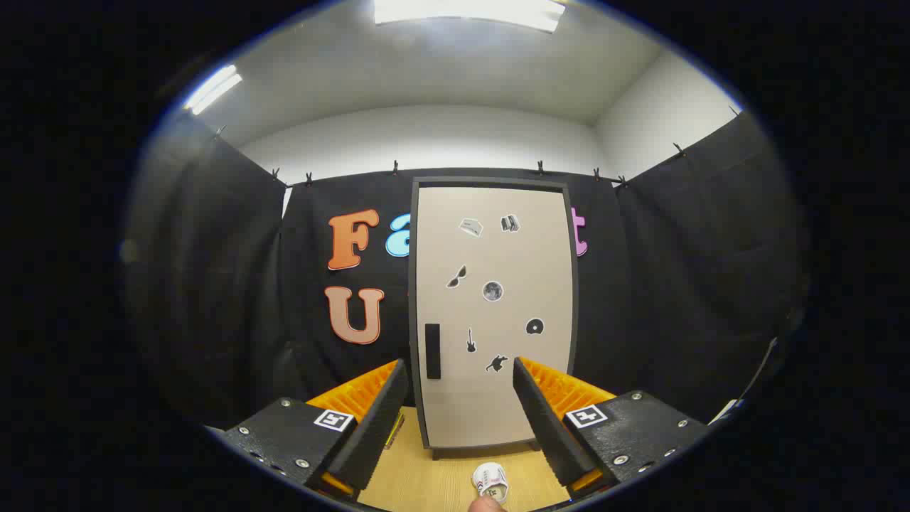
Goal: Open the shoe cabinet door, grab the shoes and put them into the shoe cabinet, then close the shoe cabinet door.
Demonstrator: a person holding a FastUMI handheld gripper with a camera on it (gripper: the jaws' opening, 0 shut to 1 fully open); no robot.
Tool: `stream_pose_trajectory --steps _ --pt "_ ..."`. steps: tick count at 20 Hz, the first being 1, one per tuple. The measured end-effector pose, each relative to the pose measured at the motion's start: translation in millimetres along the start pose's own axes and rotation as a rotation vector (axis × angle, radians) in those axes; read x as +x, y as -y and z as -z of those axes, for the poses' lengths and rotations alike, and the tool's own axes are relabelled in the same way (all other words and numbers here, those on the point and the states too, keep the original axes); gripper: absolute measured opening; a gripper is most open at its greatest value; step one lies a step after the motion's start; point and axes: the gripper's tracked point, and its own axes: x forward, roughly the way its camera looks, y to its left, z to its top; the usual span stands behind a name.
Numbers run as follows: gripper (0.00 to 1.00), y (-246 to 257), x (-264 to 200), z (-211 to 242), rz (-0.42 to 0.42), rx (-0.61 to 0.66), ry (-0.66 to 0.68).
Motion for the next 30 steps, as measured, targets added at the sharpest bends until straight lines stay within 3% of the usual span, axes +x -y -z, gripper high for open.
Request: stream_pose_trajectory --steps 19,30 --pt "0.93 -33.7 27.5 11.9 0.035 0.017 -0.021" --pt "0.93 -44.4 111.5 44.1 0.043 0.035 -0.072"
